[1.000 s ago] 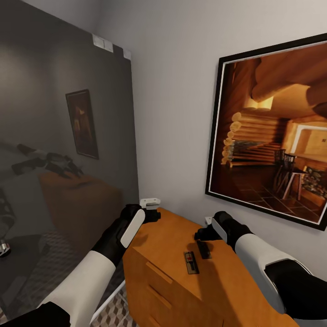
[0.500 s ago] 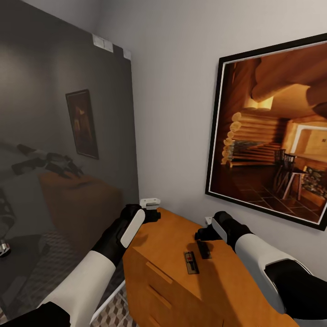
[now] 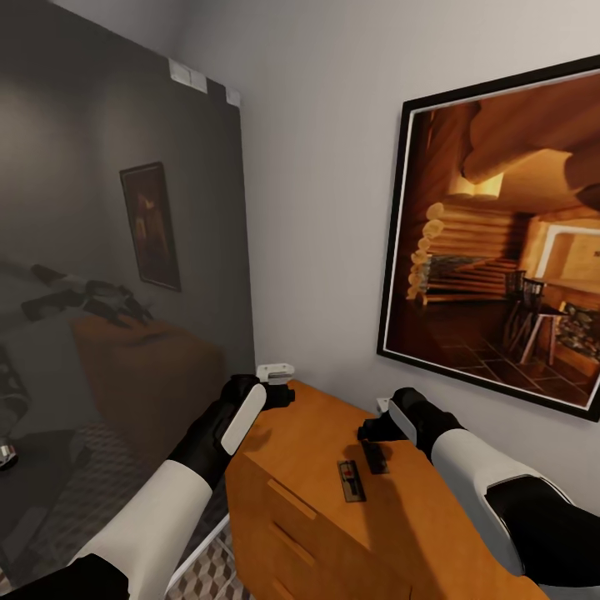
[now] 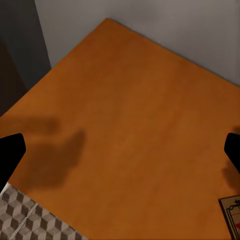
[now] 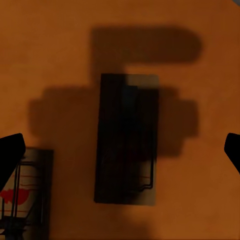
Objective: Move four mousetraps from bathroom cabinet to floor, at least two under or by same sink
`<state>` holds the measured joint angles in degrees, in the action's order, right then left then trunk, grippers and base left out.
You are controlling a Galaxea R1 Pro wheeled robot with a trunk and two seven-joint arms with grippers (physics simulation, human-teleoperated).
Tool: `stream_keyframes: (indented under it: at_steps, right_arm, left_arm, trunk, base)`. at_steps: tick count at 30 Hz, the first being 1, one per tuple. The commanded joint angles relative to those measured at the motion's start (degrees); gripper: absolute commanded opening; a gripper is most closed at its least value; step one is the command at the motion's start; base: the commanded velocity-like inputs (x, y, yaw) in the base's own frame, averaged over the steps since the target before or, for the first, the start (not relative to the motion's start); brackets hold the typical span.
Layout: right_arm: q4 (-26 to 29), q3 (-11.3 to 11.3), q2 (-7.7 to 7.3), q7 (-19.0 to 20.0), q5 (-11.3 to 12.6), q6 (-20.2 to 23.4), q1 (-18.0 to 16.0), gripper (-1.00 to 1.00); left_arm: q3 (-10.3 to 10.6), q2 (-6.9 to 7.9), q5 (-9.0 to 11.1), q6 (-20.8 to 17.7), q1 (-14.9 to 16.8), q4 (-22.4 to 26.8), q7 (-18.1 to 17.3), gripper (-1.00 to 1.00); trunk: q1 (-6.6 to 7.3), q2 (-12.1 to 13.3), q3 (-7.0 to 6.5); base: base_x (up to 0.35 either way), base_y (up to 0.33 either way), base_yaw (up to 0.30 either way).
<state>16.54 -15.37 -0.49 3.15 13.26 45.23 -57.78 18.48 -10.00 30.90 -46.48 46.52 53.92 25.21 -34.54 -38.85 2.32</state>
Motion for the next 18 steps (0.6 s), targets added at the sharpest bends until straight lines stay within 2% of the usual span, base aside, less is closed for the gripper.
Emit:
stream_keyframes:
  at_steps: [1, 13, 18]
  right_arm:
    - [0.07, -0.36, -0.05, 0.19, 0.10, 0.23, -0.05, 1.00]
    - [0.07, -0.36, -0.06, 0.14, 0.10, 0.21, -0.05, 1.00]
    - [0.07, -0.36, -0.06, -0.01, 0.10, 0.21, -0.05, 1.00]
  left_arm:
    - [0.07, 0.00, 0.56, -0.10, 0.06, 0.05, 0.55, 1.00]
    - [0.07, 0.00, 0.56, -0.10, 0.06, 0.05, 0.55, 1.00]
    - [0.07, 0.00, 0.56, -0.10, 0.06, 0.05, 0.55, 1.00]
  trunk:
    - [-0.25, -0.52, 0.30]
    - [-2.88, -5.33, 2.45]
    - [-2.88, -5.33, 2.45]
  base:
    - [0.000, 0.000, 0.000]
    - [0.000, 0.000, 0.000]
    - [0.000, 0.000, 0.000]
